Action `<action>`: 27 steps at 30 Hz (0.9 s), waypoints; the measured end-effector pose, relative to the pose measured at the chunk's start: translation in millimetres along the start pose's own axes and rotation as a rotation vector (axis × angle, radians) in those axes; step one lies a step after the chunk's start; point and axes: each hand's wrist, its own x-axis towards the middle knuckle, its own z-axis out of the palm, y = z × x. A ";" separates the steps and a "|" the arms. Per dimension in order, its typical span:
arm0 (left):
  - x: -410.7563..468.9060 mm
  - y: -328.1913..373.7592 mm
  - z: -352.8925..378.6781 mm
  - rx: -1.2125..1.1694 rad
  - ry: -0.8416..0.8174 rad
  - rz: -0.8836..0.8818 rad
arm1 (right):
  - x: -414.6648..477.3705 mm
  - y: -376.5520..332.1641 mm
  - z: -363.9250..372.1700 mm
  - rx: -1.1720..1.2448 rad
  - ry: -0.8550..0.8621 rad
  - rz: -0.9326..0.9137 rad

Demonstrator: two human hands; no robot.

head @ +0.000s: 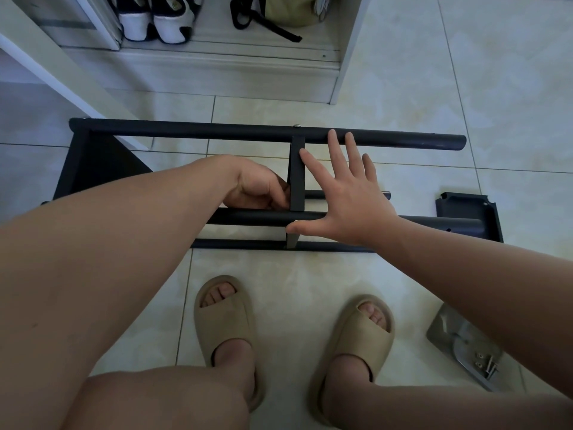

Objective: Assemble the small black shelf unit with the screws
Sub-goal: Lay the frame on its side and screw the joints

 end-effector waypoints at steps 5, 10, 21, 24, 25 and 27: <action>4.2 -7.3 -0.1 0.002 0.028 0.048 | -0.5 -0.4 -1.3 0.003 -0.003 0.001; 5.9 -11.1 -1.9 -0.003 0.052 0.081 | -0.4 -1.1 -2.3 0.008 -0.012 0.002; 1.0 -7.5 2.4 0.074 0.077 -0.028 | -0.7 -1.1 -2.9 -0.002 -0.010 -0.002; -1.8 -3.8 2.6 0.119 0.103 0.014 | 0.6 -0.3 -4.3 0.006 -0.023 0.003; -1.9 -3.1 2.5 0.109 0.109 0.028 | 1.7 0.2 -5.4 0.009 -0.030 0.005; -1.5 -2.7 1.6 0.061 0.112 0.060 | 3.1 1.3 -7.1 0.008 -0.037 0.008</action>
